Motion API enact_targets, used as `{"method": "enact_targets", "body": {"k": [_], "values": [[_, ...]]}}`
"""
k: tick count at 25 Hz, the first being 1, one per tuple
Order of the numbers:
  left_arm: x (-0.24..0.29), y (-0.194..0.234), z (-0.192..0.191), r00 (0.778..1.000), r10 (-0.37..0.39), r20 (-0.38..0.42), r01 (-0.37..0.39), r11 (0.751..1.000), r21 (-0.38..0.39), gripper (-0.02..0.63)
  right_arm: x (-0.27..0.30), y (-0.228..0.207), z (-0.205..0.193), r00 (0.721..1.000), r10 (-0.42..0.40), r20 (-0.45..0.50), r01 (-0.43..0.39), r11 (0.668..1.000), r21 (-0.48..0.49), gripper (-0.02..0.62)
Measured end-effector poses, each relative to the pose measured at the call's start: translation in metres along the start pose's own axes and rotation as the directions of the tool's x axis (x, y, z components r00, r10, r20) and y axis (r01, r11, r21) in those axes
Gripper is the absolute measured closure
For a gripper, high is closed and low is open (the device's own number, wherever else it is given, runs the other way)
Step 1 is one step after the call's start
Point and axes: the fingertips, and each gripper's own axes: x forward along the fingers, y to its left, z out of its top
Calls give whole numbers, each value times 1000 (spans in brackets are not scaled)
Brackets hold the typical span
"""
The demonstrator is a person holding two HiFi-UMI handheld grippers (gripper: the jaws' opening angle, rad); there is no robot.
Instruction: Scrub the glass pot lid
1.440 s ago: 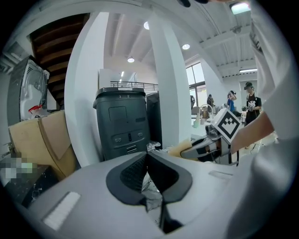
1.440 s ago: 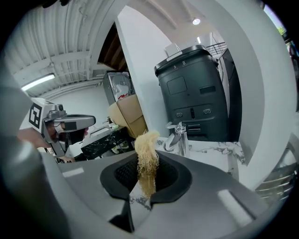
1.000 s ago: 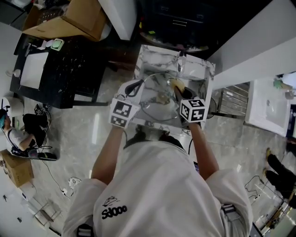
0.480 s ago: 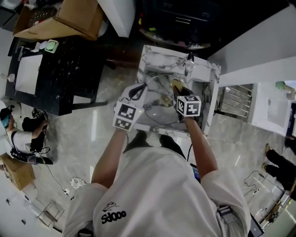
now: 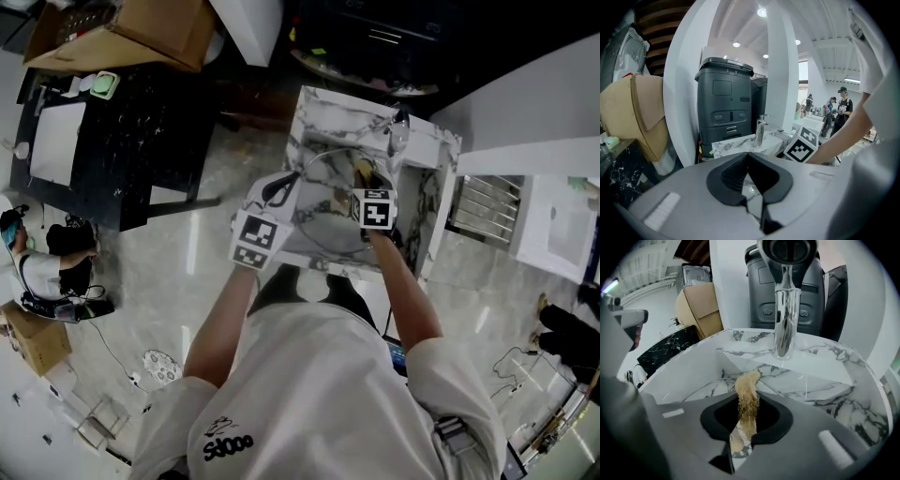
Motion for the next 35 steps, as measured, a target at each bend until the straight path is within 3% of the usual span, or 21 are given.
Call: {"method": "enact_targets", "body": {"k": [14,19,25,35], "values": [[-11,13,-14,1000,10,-4,-11,999,-32,595,34,-5,7,998,-69,-11,69,998,0,545],[-18,19,-17,1000,22,-5,-23,999,-37,597,40,37,10,999,44,-29,-47,995,-90,545],[-25,26,-11,999,34,2,-34,999,-20,595,42,83,-1,985,154,-75,-168,960,-225,545],[-31,23,-8,999,48,12,-48,998,-31,595,36,132,-28,911,366,-192,-408,871,-274,545]]}}
